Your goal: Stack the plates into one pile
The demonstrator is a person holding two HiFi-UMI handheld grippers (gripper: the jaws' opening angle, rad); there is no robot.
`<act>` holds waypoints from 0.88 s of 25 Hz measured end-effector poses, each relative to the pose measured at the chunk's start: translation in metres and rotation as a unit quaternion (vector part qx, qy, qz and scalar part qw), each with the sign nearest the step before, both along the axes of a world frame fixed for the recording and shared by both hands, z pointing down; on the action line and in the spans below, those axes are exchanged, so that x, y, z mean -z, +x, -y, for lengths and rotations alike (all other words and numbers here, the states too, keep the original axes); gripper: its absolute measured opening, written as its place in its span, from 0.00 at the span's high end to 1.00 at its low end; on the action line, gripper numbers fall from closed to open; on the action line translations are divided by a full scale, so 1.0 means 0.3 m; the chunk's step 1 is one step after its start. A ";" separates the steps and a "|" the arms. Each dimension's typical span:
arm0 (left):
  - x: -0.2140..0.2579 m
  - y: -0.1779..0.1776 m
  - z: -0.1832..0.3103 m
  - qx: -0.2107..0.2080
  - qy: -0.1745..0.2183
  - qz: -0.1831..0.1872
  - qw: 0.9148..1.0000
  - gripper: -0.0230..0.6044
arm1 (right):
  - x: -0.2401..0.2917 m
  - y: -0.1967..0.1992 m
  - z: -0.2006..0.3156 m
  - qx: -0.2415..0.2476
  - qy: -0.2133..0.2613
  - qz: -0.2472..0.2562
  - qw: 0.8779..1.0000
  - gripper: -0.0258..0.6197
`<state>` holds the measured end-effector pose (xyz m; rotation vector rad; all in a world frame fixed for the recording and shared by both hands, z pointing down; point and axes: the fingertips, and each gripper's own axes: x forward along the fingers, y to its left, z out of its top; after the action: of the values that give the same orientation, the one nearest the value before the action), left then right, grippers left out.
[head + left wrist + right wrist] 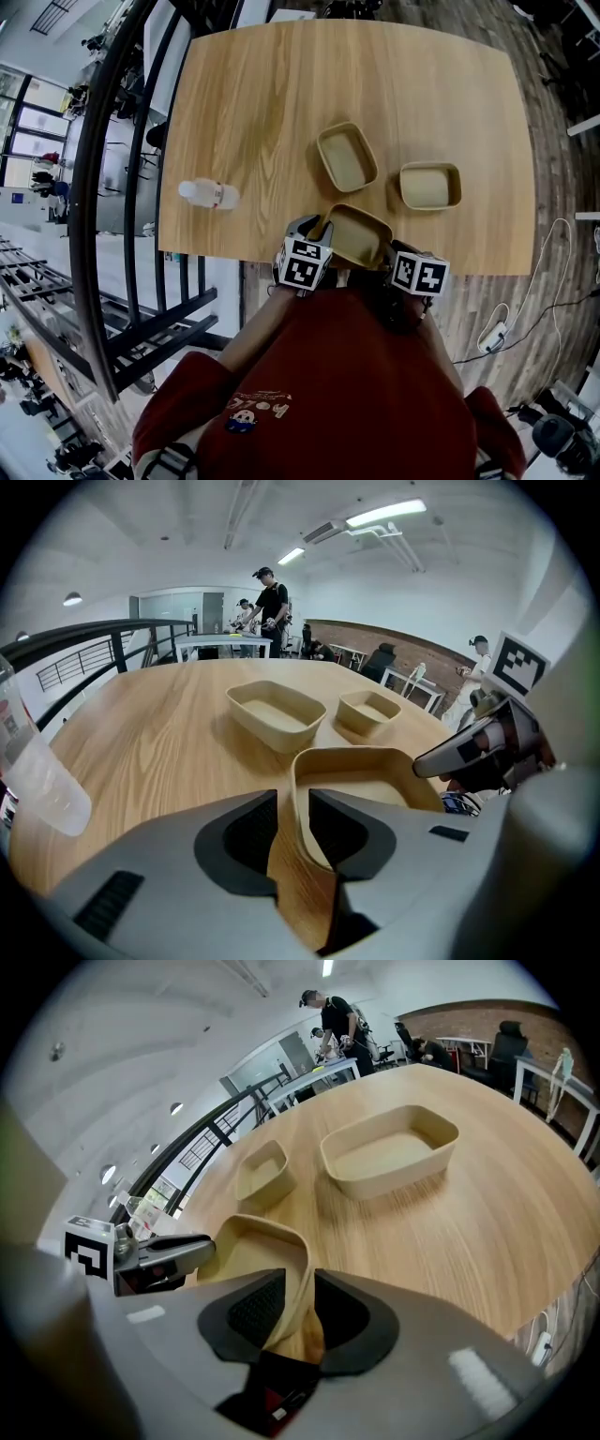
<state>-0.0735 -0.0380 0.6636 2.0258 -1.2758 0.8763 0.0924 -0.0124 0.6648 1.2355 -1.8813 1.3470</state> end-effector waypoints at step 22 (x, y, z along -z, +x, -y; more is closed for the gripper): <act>-0.023 0.025 -0.022 0.006 -0.034 -0.018 0.999 0.89 | -0.034 -0.008 -0.001 0.005 -0.015 -0.010 1.000 0.88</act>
<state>-0.0659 -0.0315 0.6705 1.9703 -1.2206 0.8617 0.0900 -0.0121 0.6751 1.2186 -1.8440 1.3494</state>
